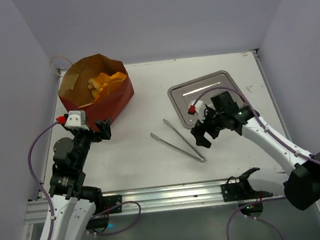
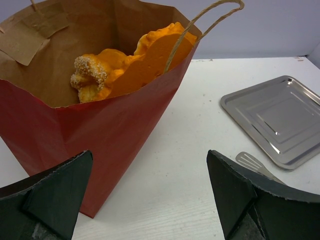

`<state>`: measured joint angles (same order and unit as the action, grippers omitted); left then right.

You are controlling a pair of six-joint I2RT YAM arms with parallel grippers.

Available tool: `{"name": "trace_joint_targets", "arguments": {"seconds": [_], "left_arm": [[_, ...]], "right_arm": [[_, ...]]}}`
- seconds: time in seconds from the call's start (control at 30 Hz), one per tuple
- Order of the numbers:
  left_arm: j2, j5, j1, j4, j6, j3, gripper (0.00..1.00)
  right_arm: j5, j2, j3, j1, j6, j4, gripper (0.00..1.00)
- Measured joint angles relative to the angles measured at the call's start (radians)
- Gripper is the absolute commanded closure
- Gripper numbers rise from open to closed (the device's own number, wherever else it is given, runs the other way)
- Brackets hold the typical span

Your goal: Take the fake bread out of the paper bag

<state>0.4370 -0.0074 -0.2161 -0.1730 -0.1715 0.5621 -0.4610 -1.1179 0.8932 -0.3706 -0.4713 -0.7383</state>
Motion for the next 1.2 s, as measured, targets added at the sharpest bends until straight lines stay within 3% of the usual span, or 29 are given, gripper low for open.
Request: {"name": "trace_joint_targets", "arguments": {"seconds": [0.27, 0.53, 0.8, 0.97, 1.17, 1.2], "left_arm": [[0.003, 0.0, 0.0, 0.0, 0.007, 0.0, 0.0], [-0.007, -0.001, 0.0, 0.0, 0.011, 0.0, 0.0], [-0.005, 0.0, 0.0, 0.0, 0.011, 0.0, 0.0], [-0.005, 0.0, 0.0, 0.0, 0.014, 0.0, 0.0], [-0.005, 0.0, 0.0, 0.0, 0.019, 0.0, 0.0], [-0.005, 0.0, 0.0, 0.0, 0.019, 0.0, 0.0]], "right_arm": [[0.179, -0.155, -0.012, -0.258, 0.151, 0.138, 0.01], [0.344, -0.354, -0.01, -0.372, 0.294, 0.273, 0.01], [0.42, -0.44, -0.01, -0.434, 0.333, 0.346, 0.03], [0.458, -0.533, 0.031, -0.442, 0.337, 0.352, 0.13], [0.47, -0.558, 0.057, -0.444, 0.328, 0.368, 0.37], [0.469, -0.558, 0.057, -0.446, 0.327, 0.367, 0.47]]}}
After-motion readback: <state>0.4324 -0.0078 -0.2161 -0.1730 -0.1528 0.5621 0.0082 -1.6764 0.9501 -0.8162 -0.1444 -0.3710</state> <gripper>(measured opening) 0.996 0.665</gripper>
